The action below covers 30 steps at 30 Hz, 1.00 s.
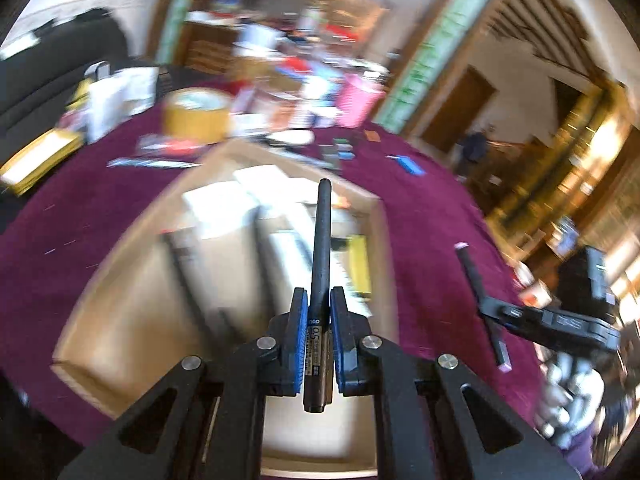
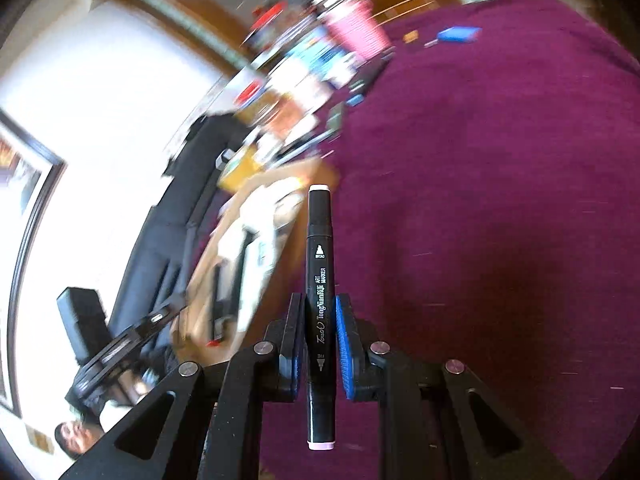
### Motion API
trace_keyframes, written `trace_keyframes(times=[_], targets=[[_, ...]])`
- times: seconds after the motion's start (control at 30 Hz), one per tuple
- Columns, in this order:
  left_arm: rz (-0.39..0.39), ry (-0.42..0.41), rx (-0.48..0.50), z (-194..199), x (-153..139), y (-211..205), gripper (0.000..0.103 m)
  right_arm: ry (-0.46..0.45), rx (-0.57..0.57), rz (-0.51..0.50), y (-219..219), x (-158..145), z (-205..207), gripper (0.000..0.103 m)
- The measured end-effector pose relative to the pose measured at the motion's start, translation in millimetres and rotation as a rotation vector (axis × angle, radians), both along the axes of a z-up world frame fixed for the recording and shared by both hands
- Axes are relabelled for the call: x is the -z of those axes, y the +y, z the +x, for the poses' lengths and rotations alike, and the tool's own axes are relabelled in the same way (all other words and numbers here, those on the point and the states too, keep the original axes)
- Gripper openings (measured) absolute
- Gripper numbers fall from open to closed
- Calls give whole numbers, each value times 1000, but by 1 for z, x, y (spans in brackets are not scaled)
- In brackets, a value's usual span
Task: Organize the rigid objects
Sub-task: 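Carry the black pen with the left tool while the right tool carries the marker to the tray, then lower the pen and marker into the tray and open both tools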
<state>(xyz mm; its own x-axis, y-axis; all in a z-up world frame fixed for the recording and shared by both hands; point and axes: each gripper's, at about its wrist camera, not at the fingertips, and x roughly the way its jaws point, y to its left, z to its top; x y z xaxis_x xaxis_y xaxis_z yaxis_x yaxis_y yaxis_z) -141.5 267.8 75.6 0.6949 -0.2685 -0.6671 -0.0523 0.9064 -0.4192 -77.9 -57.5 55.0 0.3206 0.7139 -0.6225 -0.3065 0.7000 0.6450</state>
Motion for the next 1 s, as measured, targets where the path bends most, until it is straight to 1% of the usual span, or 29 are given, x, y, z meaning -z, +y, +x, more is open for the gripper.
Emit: trace_keyframes(times=[0.07, 0.17, 0.27, 0.43, 0.53, 0.57, 0.6, 0.63, 0.67, 0.7, 0.73, 0.77, 0.8, 0.83, 0.9, 0.97, 1.0], targets=[[16, 32, -53, 1, 11, 15, 11, 12, -53, -1, 31, 0, 1, 16], [34, 64, -102, 0, 26, 31, 11, 28, -131, -15, 81, 1, 3, 17], [16, 92, -126, 0, 37, 40, 11, 45, -183, -30, 120, 3, 6, 17], [35, 83, -160, -10, 37, 51, 11, 63, -205, -96, 166, 16, 13, 17], [66, 87, -161, -12, 36, 48, 12, 37, -197, -159, 185, 21, 13, 17], [73, 86, -161, -11, 35, 47, 13, 17, -190, -196, 191, 22, 11, 17], [80, 83, -158, -13, 34, 45, 16, -5, -186, -228, 196, 21, 10, 17], [82, 79, -150, -14, 34, 44, 23, -23, -184, -250, 198, 21, 6, 17], [83, 76, -143, -12, 33, 43, 26, -44, -181, -279, 200, 21, 5, 17], [81, 67, -129, -13, 32, 40, 34, -60, -171, -303, 202, 21, 3, 17], [78, 60, -117, -13, 31, 38, 43, -66, -159, -315, 203, 22, 2, 17], [80, 52, -105, -12, 31, 36, 48, -65, -153, -321, 204, 22, 2, 17], [84, 45, -95, -13, 30, 33, 56, -60, -144, -330, 204, 24, 2, 17], [84, 37, -86, -13, 29, 31, 61, -54, -135, -337, 207, 25, 5, 17], [66, 19, -82, -16, 26, 30, 65, -52, -121, -331, 202, 24, 8, 20], [39, 6, -85, -18, 23, 32, 67, -68, -114, -333, 199, 19, 8, 26], [24, 1, -90, -19, 22, 34, 68, -79, -114, -330, 198, 17, 7, 27]])
